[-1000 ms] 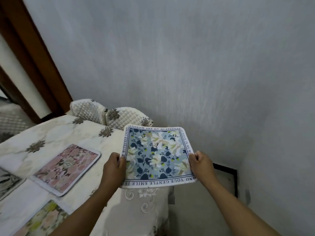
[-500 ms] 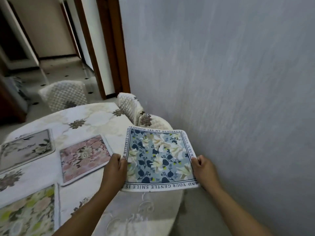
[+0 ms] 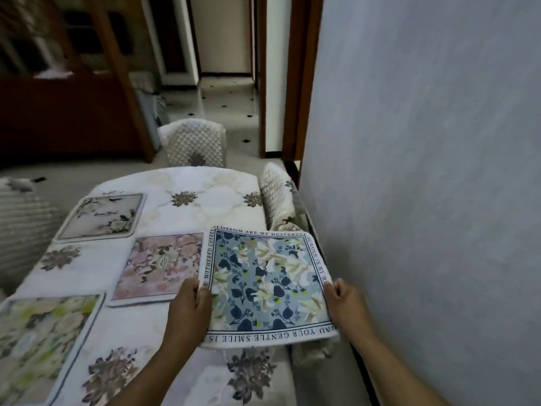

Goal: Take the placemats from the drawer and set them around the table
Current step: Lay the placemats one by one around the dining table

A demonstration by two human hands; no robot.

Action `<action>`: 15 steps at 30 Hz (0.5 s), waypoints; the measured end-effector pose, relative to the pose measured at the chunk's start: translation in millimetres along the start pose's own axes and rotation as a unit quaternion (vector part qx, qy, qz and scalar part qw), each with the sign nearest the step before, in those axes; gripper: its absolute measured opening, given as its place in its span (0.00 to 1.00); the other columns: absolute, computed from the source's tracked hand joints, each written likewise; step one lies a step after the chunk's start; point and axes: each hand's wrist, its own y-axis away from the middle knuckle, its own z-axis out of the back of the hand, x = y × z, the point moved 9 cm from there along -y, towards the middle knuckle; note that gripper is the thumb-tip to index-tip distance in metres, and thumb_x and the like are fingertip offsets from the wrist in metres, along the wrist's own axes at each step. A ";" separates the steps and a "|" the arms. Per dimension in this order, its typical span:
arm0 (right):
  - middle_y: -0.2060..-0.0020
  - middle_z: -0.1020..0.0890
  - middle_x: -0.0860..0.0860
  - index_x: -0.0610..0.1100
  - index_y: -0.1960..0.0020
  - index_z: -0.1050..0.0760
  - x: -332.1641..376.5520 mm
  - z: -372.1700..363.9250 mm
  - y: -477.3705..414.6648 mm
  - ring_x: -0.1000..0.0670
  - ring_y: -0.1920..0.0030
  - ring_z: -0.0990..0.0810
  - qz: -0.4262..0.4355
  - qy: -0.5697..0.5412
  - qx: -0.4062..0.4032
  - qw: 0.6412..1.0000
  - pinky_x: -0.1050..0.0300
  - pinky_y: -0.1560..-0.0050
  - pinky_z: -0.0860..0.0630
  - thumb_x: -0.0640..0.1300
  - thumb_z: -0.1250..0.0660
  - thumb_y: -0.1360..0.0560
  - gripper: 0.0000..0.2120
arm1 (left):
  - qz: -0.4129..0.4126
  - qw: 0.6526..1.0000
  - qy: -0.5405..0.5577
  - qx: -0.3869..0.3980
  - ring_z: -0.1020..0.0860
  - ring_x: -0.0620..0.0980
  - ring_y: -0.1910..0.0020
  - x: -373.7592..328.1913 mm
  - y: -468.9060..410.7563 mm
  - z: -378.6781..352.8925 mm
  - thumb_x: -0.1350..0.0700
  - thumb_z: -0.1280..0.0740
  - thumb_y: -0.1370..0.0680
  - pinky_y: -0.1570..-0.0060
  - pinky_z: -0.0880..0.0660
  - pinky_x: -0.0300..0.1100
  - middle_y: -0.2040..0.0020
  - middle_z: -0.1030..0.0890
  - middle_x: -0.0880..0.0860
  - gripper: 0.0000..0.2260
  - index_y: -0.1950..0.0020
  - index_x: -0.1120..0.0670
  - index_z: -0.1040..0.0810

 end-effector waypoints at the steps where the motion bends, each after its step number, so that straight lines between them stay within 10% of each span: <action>1: 0.79 0.31 0.54 0.48 0.71 0.38 3.6 -11.8 -21.0 0.59 0.80 0.32 0.022 0.006 0.031 0.999 0.58 0.77 0.38 0.47 0.36 0.23 0.20 | 0.023 0.999 -0.006 -0.022 0.33 0.48 0.75 4.9 2.6 -0.3 0.54 0.41 0.19 0.77 0.38 0.42 0.72 0.29 0.53 0.11 0.62 0.51 0.34; 15: 0.73 0.34 0.49 0.47 0.67 0.40 109.4 -193.6 -68.1 0.48 0.71 0.33 0.381 0.130 0.416 0.816 0.52 0.68 0.41 0.48 0.38 0.20 0.19 | 0.358 0.845 -0.019 -0.397 0.34 0.51 0.73 33.8 193.5 -10.0 0.55 0.43 0.20 0.73 0.39 0.44 0.71 0.31 0.55 0.12 0.63 0.51 0.39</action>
